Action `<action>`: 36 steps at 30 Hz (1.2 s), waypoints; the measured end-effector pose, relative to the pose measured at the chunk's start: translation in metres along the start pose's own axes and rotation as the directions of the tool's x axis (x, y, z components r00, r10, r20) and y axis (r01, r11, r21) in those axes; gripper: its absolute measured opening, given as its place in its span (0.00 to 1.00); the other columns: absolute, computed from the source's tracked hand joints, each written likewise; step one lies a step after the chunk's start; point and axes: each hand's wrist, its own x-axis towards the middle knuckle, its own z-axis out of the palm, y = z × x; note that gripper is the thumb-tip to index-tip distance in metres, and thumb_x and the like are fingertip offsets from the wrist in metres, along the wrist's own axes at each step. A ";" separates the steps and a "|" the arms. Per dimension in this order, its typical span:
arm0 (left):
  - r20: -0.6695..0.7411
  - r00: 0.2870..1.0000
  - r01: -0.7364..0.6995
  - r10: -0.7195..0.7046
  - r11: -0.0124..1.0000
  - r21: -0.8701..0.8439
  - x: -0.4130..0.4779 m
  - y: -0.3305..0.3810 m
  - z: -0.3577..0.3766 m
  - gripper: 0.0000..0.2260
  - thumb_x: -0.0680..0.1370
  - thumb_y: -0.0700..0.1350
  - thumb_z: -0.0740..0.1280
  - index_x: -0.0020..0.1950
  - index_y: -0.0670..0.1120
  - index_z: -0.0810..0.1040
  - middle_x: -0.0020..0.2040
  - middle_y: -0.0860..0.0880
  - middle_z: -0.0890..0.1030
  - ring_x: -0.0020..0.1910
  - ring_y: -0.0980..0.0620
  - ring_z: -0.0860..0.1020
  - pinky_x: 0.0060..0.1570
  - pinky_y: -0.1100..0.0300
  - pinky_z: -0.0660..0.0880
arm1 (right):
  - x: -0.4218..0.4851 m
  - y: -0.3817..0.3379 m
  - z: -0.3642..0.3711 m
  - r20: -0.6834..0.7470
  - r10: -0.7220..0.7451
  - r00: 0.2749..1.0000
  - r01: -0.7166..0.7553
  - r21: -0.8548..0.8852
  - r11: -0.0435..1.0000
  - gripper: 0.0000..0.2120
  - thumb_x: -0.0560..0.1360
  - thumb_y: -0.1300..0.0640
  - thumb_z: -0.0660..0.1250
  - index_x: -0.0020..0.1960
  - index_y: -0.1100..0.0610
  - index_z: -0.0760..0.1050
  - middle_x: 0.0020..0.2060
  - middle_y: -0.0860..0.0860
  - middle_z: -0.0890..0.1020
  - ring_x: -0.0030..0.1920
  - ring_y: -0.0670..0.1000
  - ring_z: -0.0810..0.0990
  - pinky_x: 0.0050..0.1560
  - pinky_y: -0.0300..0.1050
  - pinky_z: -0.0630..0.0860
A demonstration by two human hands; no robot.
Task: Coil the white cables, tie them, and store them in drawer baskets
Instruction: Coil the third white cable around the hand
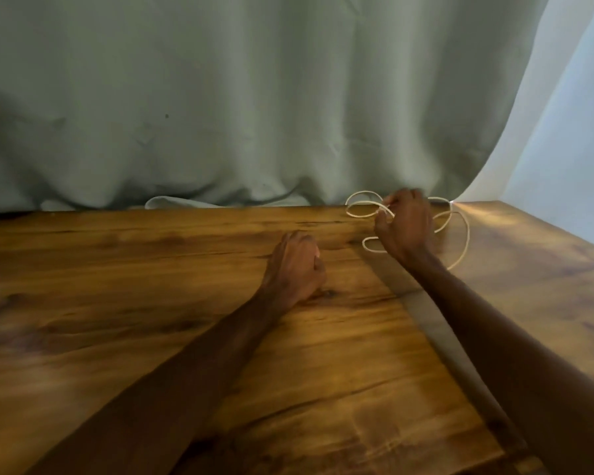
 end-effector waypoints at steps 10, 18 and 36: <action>0.004 0.997 0.077 -0.077 0.995 -0.068 0.000 0.003 -0.002 0.12 0.76 0.45 0.65 0.59 0.47 0.74 0.56 0.48 0.79 0.60 0.48 0.75 0.61 0.51 0.75 | 0.025 0.017 0.033 0.435 0.135 0.890 -0.105 -0.093 0.990 0.07 0.77 0.57 0.70 0.50 0.57 0.86 0.49 0.61 0.87 0.54 0.62 0.84 0.46 0.47 0.75; -0.216 0.952 0.153 -0.218 0.948 -0.281 -0.002 0.000 -0.015 0.30 0.75 0.44 0.69 0.76 0.43 0.65 0.72 0.43 0.70 0.71 0.45 0.66 0.71 0.52 0.64 | -0.007 -0.040 -0.004 0.483 -0.320 0.815 0.215 0.261 0.941 0.08 0.80 0.65 0.66 0.49 0.58 0.83 0.43 0.51 0.86 0.43 0.54 0.84 0.42 0.44 0.75; 0.168 0.947 0.224 -0.272 0.189 -0.956 -0.034 -0.090 -0.143 0.16 0.85 0.53 0.62 0.40 0.47 0.73 0.24 0.54 0.63 0.20 0.58 0.61 0.22 0.65 0.63 | -0.032 -0.124 -0.018 0.929 -0.082 0.360 -0.577 0.291 0.763 0.06 0.75 0.60 0.76 0.51 0.60 0.84 0.29 0.48 0.77 0.27 0.43 0.71 0.26 0.33 0.69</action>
